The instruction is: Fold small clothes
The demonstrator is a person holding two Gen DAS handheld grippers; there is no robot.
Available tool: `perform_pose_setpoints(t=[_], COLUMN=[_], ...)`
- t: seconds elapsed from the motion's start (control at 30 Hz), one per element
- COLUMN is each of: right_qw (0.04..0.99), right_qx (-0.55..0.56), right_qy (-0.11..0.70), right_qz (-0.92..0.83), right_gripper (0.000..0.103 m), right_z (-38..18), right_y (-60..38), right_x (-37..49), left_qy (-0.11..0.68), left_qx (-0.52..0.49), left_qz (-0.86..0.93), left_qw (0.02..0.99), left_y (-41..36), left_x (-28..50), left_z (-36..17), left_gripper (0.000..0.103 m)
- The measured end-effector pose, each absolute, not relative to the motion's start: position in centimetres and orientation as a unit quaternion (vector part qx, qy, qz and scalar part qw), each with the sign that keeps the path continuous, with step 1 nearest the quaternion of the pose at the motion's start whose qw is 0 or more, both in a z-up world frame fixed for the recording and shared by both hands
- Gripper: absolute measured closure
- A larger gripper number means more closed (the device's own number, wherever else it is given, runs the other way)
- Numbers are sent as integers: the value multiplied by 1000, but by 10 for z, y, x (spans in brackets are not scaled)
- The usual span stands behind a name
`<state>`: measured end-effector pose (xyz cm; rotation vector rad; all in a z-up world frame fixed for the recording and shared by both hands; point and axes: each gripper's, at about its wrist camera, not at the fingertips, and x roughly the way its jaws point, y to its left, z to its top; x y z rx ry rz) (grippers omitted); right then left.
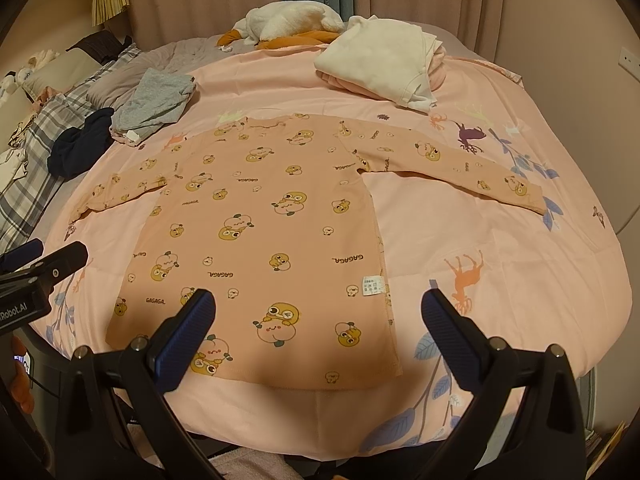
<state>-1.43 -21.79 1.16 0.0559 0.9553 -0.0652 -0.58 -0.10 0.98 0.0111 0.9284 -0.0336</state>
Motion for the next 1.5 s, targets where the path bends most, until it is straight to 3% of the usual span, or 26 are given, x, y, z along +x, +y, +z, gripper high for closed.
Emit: perform_pose_setpoints(t=[1.5], right_qw=[886], right_qx=[29], right_qy=[462], right_qz=[-33], right_gripper=[0], right_z=[12], right_y=[-217], right_x=[-15], left_qy=[452], left_qx=[3], left_qz=[-14], left_qw=[892], left_y=[8], left_x=[-9], left_z=[4], left_gripper=[0])
